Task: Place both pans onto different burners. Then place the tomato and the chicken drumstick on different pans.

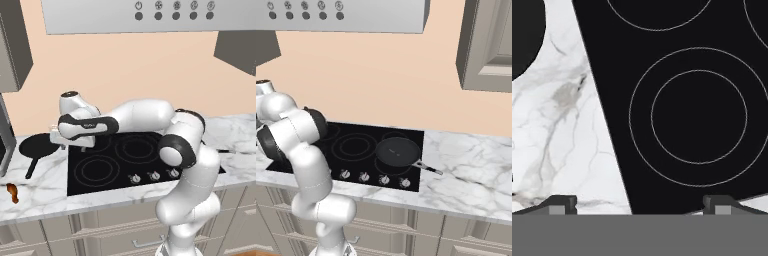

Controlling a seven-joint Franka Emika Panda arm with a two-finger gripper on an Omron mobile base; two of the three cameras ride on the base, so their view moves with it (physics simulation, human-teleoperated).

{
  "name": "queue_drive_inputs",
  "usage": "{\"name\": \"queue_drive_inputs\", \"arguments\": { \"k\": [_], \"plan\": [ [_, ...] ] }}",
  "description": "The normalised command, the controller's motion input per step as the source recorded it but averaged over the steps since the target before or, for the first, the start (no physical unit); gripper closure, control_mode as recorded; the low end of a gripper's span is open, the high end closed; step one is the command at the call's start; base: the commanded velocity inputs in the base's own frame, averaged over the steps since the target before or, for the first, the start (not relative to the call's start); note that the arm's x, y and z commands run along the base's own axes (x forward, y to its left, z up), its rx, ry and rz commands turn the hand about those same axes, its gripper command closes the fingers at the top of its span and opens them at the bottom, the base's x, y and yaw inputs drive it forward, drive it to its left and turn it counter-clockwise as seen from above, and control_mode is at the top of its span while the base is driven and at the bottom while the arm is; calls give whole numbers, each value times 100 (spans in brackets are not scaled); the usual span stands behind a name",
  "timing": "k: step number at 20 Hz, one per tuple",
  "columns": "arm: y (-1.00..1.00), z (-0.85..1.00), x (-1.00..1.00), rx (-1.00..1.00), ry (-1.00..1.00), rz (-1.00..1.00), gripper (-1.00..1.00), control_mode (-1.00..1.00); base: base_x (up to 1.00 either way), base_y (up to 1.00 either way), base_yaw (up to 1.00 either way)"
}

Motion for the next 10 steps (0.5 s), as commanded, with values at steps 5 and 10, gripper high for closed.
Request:
{"name": "queue_drive_inputs", "arguments": {
  "k": [5,10],
  "plan": [
    [71,-3,22,0,0,2,-100,-100,0,0,0],
    [69,-2,9,0,0,0,-100,-100,0,0,0]
  ]
}}
